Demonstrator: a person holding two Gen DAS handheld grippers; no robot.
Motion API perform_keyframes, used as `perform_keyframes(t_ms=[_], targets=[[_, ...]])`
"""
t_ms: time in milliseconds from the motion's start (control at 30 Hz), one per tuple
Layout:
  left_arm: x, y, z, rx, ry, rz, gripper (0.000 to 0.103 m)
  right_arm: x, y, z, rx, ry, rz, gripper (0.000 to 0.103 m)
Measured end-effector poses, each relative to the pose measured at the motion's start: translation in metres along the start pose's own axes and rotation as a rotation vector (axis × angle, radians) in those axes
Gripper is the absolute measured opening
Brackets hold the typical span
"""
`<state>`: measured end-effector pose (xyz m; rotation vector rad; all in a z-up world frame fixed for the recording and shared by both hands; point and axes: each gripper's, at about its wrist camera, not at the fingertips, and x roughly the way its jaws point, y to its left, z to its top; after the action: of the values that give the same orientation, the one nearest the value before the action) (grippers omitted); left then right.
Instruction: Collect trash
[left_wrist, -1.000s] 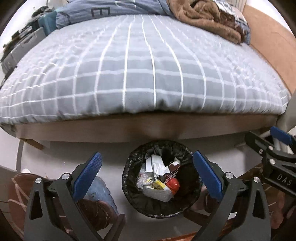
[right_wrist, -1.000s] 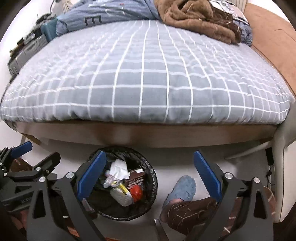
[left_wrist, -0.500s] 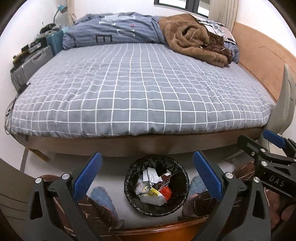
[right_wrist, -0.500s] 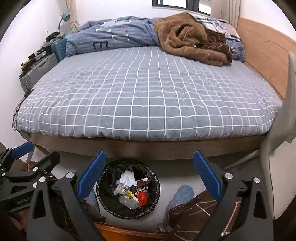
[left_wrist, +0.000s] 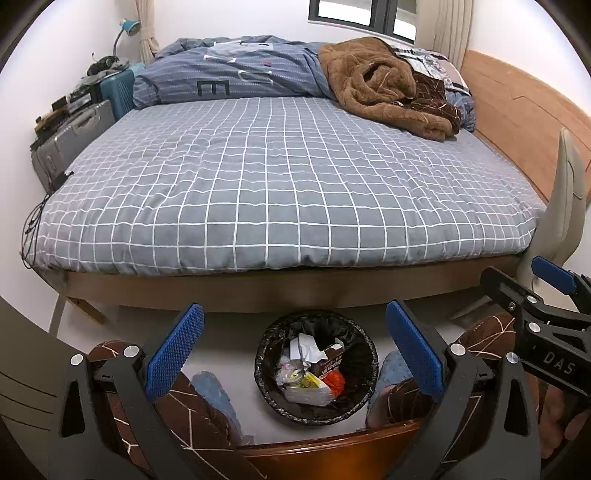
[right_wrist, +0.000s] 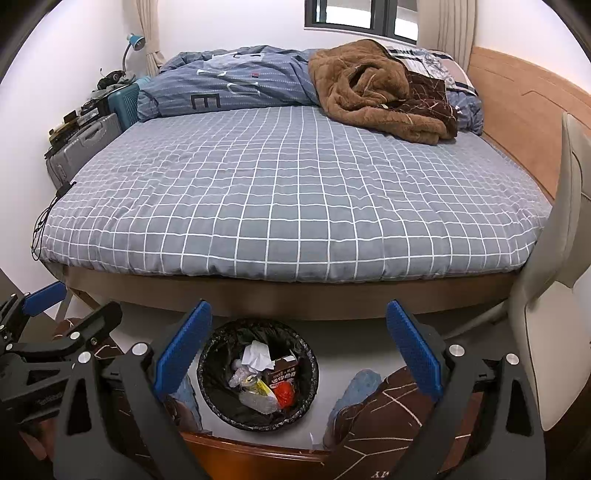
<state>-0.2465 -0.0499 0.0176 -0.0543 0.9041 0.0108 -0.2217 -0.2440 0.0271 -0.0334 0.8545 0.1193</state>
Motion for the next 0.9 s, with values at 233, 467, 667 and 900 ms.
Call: perform_keyframes(t_ms=[233,467,667,900], targets=[[0.0014,0.0024,0.0000,-0.004,0.010,0.004,0.097,0.0001,0.0003,-0.0009,0.006,0.003,0.002,0.092],[0.0029,0.0049,0.0006,-0.006,0.016,0.008,0.097,0.0009,0.0003,-0.0009,0.007,0.007,0.003,0.092],[0.0032,0.0057,0.0007,-0.004,0.017,0.017,0.097,0.0025,0.0022,-0.0021,0.005,0.013,0.009,0.092],[0.0046,0.0063,0.0012,-0.004,0.020,0.029,0.097,0.0025,0.0035,-0.0035,0.008,0.016,0.013,0.092]])
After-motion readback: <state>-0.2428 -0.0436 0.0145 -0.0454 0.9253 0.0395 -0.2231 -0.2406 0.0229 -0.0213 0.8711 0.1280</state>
